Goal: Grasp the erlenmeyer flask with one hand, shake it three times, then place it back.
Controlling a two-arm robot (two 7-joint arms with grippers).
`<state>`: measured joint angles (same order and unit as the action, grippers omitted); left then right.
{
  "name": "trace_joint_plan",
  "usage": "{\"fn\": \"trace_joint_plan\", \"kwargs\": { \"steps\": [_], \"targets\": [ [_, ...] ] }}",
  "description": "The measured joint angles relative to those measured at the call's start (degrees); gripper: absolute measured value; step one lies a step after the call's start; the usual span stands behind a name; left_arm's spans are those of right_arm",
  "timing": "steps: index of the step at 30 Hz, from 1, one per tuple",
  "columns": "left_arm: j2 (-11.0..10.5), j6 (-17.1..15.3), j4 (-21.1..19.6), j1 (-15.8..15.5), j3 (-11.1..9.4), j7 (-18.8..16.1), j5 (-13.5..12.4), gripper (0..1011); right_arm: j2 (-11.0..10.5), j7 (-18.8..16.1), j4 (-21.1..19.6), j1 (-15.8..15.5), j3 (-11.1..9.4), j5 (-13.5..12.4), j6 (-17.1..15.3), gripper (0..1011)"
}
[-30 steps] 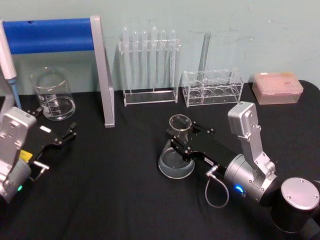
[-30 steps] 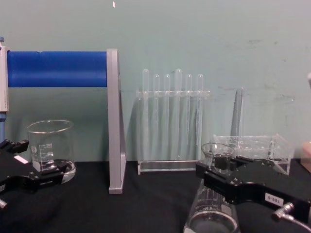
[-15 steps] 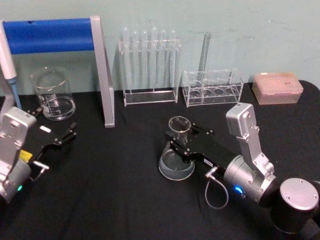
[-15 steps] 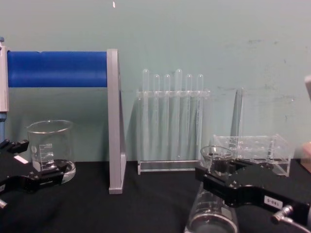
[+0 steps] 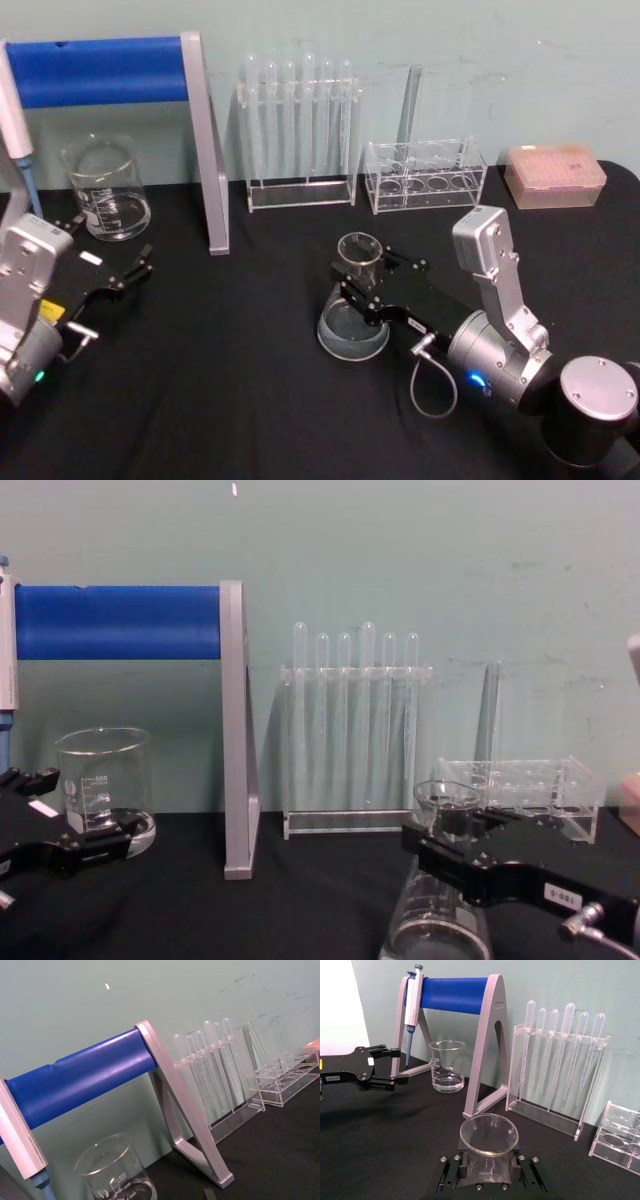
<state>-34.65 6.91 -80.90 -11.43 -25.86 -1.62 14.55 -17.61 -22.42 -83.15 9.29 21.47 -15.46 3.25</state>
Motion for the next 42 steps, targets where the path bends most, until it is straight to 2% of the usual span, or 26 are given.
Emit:
{"fn": "trace_joint_plan", "kwargs": {
  "steps": [4, 6, 7, 9, 10, 15, 19, 33, 42],
  "targets": [
    [0.0, 0.0, 0.0, 0.0, 0.0, 0.0, 0.0, 1001, 0.0, 0.0, 0.0, 0.0, -0.02, -0.01, 0.02, 559],
    [0.0, 0.0, 0.0, 0.0, 0.0, 0.0, 0.0, 1001, 0.0, 0.0, 0.0, 0.0, -0.03, -0.01, 0.03, 659],
    [0.0, 0.0, 0.0, 0.0, 0.0, 0.0, 0.0, 1001, 0.0, 0.0, 0.0, 0.0, -0.03, -0.02, 0.03, 659],
    [0.0, 0.0, 0.0, 0.0, 0.0, 0.0, 0.0, 1001, 0.0, 0.0, 0.0, 0.0, -0.03, -0.01, 0.04, 757],
    [0.0, 0.0, 0.0, 0.0, 0.0, 0.0, 0.0, 1001, 0.0, 0.0, -0.01, 0.0, -0.03, -0.01, 0.04, 757],
    [0.0, 0.0, 0.0, 0.0, 0.0, 0.0, 0.0, 1001, 0.0, 0.0, -0.01, 0.0, -0.03, -0.02, 0.04, 935],
    [0.0, 0.0, 0.0, 0.0, 0.0, 0.0, 0.0, 1001, 0.0, 0.0, 0.0, 0.0, -0.03, -0.02, 0.04, 995],
    [0.0, 0.0, 0.0, 0.01, 0.0, 0.0, 0.0, 1001, -0.04, -0.08, 0.0, 0.0, -0.02, -0.02, 0.04, 1000],
    [0.0, 0.0, 0.0, 0.0, 0.0, 0.0, 0.0, 1001, -2.77, -1.14, -2.9, -1.91, -0.69, -0.78, -1.62, 1000]
  ]
}}
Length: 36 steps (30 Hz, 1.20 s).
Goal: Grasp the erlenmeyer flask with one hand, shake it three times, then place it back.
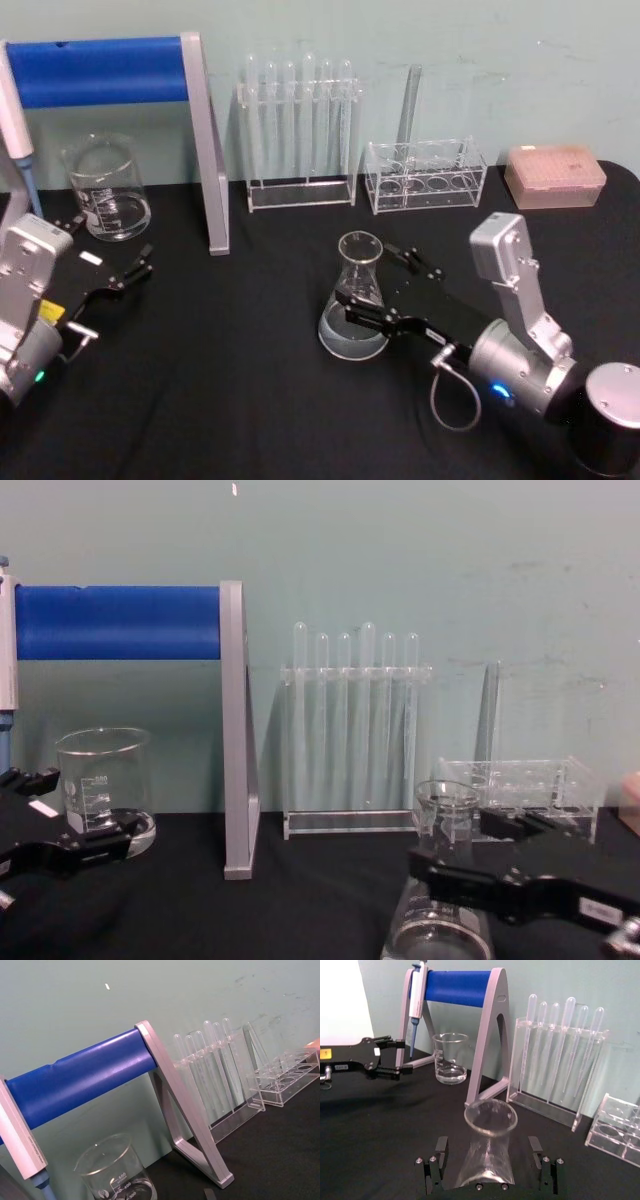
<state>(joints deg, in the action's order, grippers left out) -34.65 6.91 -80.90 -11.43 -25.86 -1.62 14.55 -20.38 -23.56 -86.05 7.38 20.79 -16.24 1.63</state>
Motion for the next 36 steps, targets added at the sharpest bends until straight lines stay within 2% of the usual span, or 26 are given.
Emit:
{"fn": "trace_joint_plan", "kwargs": {
  "steps": [7, 14, 19, 27, 28, 29, 32, 35, 36],
  "targets": [
    [0.0, 0.0, 0.0, 0.0, 0.0, 0.0, 0.0, 1001, -3.54, -1.27, -4.21, -3.36, -1.45, -1.68, -0.72, 1000],
    [0.0, 0.0, 0.0, 0.0, 0.0, 0.0, 0.0, 1001, -7.11, -2.95, -7.63, -6.4, -2.79, -3.35, -0.08, 1000],
    [0.0, 0.0, 0.0, 0.0, 0.0, 0.0, 0.0, 1001, -8.3, -2.14, -8.66, -7.79, -4.37, -4.19, 0.47, 1000],
    [0.0, 0.0, 0.0, 0.0, 0.0, 0.0, 0.0, 1001, -7.41, 1.6, -7.28, -7.32, -6.87, -3.96, 0.64, 1000],
    [0.0, 0.0, 0.0, 0.0, 0.0, 0.0, 0.0, 1001, -6.73, 3.41, -6.43, -6.79, -7.77, -3.0, 0.88, 1000],
    [0.0, 0.0, 0.0, -0.01, 0.0, 0.0, 0.0, 1001, -6.73, 3.41, -6.43, -6.79, -7.77, -3.0, 0.88, 1000],
    [0.0, 0.0, 0.0, 0.0, 0.0, 0.0, -0.01, 1001, -5.2, 7.29, -4.59, -5.5, -9.14, -0.32, 1.26, 1000],
    [0.0, 0.0, 0.0, 0.0, 0.0, 0.0, -0.01, 1001, -4.35, 9.29, -3.41, -4.55, -9.69, 1.33, 1.29, 1000],
    [0.0, 0.0, 0.0, 0.0, 0.0, 0.0, 0.0, 1001, -3.74, 10.82, -2.47, -3.78, -9.92, 2.67, 1.3, 1000]
  ]
}}
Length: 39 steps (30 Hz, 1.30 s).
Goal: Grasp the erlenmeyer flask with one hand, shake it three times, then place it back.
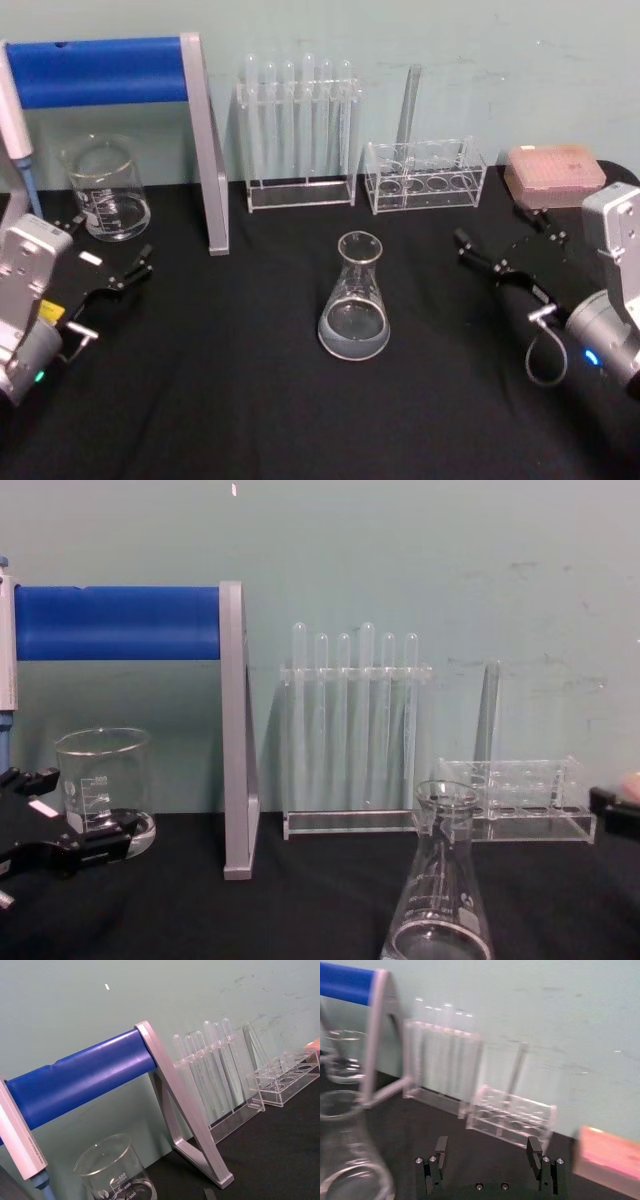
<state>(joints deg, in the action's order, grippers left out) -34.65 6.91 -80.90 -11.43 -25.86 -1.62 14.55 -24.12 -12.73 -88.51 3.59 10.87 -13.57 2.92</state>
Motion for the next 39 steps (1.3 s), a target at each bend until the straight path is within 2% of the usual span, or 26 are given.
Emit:
{"fn": "trace_joint_plan", "kwargs": {
  "steps": [3, 8, 12, 13, 19, 26, 39],
  "targets": [
    [0.0, 0.0, 0.0, 0.0, 0.0, 0.0, 0.0, 1001, 0.75, 2.05, 1.39, 1.16, -0.16, 2.08, 0.03, 1000],
    [0.0, 0.0, 0.0, 0.0, 0.0, 0.0, 0.0, 1001, 2.42, 6.48, 5.04, 3.64, 0.18, 7.65, 1.03, 1000],
    [0.0, 0.0, 0.0, 0.0, 0.0, 0.0, 0.0, 1001, 3.34, 9.62, 7.53, 4.98, 1.1, 12.36, 2.53, 1000],
    [0.0, 0.0, 0.0, 0.0, 0.0, 0.0, 0.0, 1001, 3.63, 11.01, 8.57, 5.43, 1.56, 14.42, 3.24, 1000],
    [0.0, 0.0, 0.0, 0.0, 0.0, 0.0, 0.0, 1001, 4.35, 14.62, 10.96, 6.51, 2.93, 20.73, 5.42, 1000],
    [0.0, 0.0, 0.0, 0.0, 0.0, 0.0, 0.0, 1001, 4.91, 15.52, 11.85, 6.83, 3.37, 23.87, 6.37, 1000],
    [0.0, 0.0, 0.0, 0.0, 0.0, 0.0, 0.0, 1001, 4.85, 15.45, 11.77, 6.84, 3.33, 23.78, 6.36, 1000]
  ]
}}
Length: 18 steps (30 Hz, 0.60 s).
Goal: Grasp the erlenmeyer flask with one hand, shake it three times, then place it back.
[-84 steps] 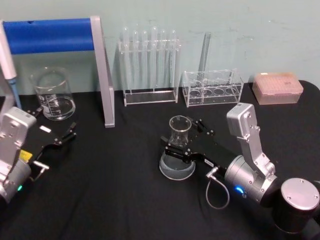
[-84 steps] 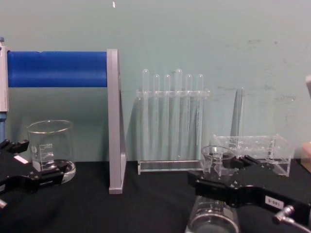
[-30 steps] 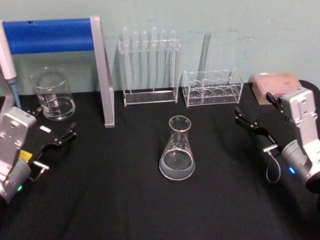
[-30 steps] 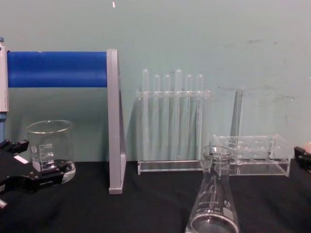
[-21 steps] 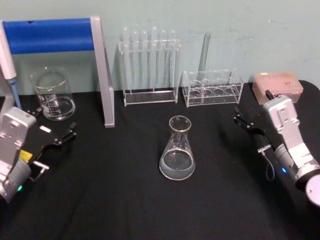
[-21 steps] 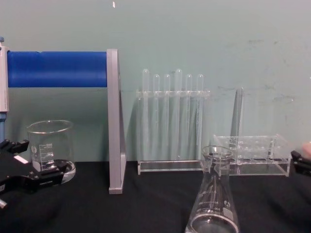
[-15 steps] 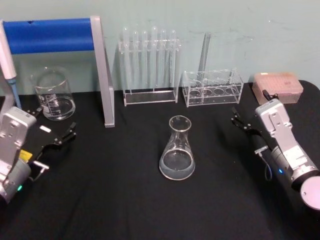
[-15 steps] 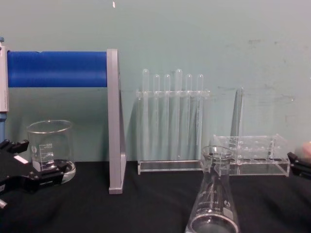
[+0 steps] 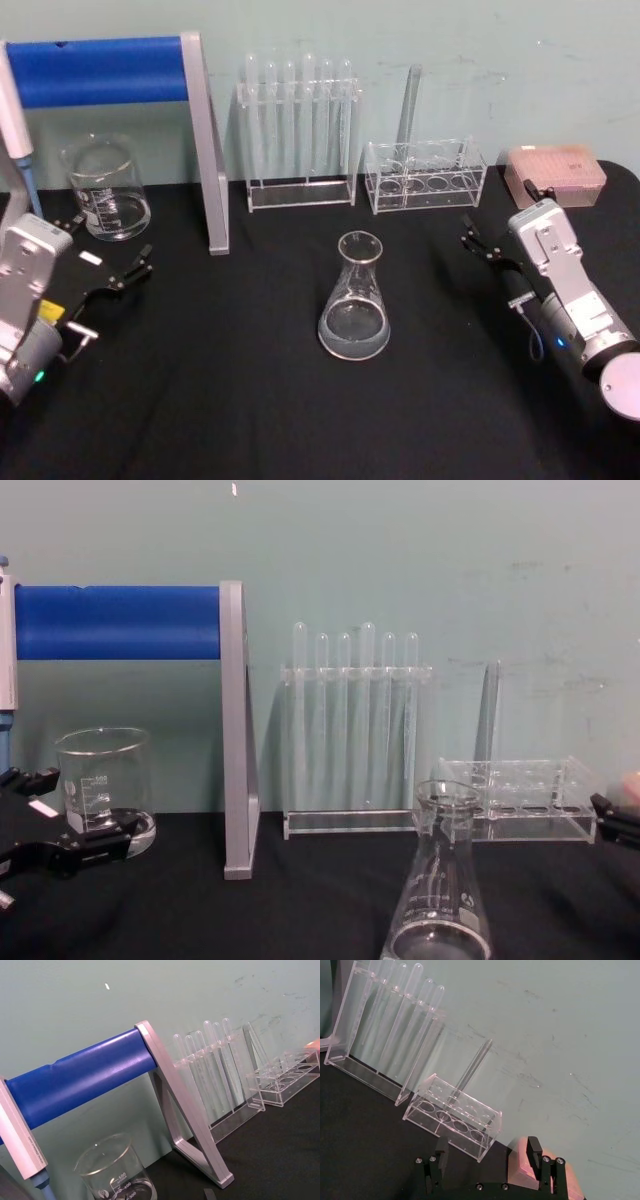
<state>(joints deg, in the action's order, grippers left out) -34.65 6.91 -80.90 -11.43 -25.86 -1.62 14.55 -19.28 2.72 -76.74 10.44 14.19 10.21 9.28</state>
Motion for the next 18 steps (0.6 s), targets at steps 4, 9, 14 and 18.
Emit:
{"fn": "trace_joint_plan", "kwargs": {
  "steps": [4, 9, 14, 18],
  "targets": [
    [0.0, 0.0, 0.0, 0.0, 0.0, 0.0, 0.0, 1001, -0.02, -0.02, -0.02, -0.01, 0.0, -0.11, -0.02, 1000],
    [0.0, 0.0, 0.0, 0.0, 0.0, 0.0, 0.0, 1001, -0.05, -0.05, -0.05, -0.03, 0.0, -0.2, -0.05, 1000],
    [0.0, 0.0, 0.0, 0.0, 0.0, 0.0, 0.0, 1001, -0.07, -0.08, -0.08, -0.06, 0.0, -0.26, -0.07, 1000],
    [0.0, 0.0, 0.0, 0.0, 0.0, 0.0, 0.0, 1001, -0.08, -0.09, -0.1, -0.08, 0.0, -0.29, -0.08, 1000]
  ]
}}
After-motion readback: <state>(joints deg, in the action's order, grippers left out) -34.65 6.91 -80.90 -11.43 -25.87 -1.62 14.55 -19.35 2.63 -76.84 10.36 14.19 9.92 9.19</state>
